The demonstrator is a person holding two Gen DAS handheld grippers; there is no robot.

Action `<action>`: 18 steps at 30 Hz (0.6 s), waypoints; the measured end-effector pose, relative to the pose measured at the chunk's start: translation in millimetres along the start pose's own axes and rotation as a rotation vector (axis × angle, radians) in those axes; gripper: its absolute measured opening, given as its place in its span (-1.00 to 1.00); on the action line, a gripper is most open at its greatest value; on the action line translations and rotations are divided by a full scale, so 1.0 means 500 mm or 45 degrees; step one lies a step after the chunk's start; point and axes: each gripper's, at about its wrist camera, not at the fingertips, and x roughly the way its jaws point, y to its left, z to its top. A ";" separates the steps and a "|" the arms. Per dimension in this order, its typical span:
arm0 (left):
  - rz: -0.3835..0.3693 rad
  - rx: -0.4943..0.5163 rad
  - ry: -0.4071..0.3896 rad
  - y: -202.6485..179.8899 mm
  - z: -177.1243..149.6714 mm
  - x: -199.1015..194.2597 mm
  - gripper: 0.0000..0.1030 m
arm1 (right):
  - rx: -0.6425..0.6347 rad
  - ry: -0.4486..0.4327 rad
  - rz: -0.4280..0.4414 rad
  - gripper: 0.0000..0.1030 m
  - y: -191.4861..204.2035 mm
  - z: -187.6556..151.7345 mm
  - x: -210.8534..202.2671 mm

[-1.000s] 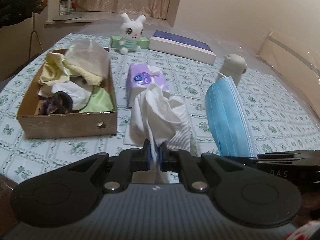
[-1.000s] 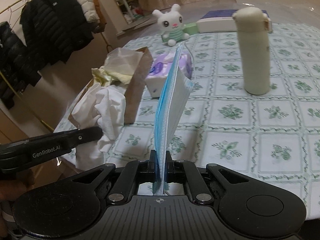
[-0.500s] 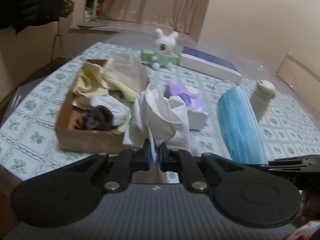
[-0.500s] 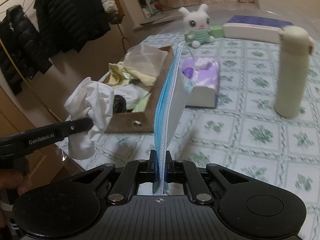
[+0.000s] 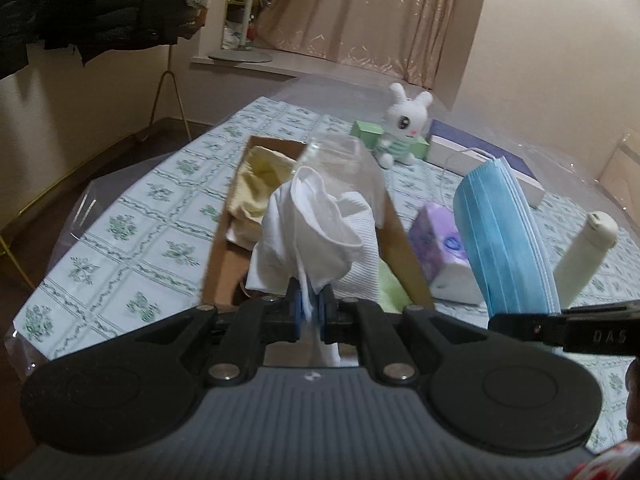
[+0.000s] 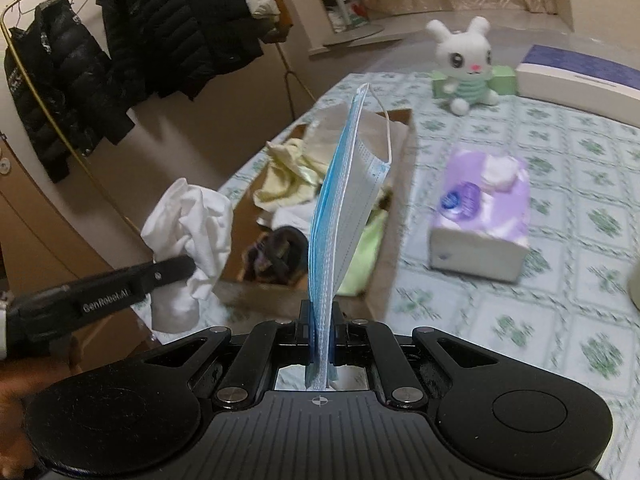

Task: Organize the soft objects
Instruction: 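Lift the white cloth and blue mask and carry both to the box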

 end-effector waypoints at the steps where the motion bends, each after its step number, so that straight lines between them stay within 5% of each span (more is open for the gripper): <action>1: 0.007 0.001 -0.002 0.006 0.004 0.004 -0.87 | -0.006 -0.001 0.005 -0.89 0.003 0.010 0.010; 18: 0.033 0.096 0.040 0.071 0.123 0.171 -0.87 | 0.012 0.057 0.034 -0.88 -0.016 0.191 0.202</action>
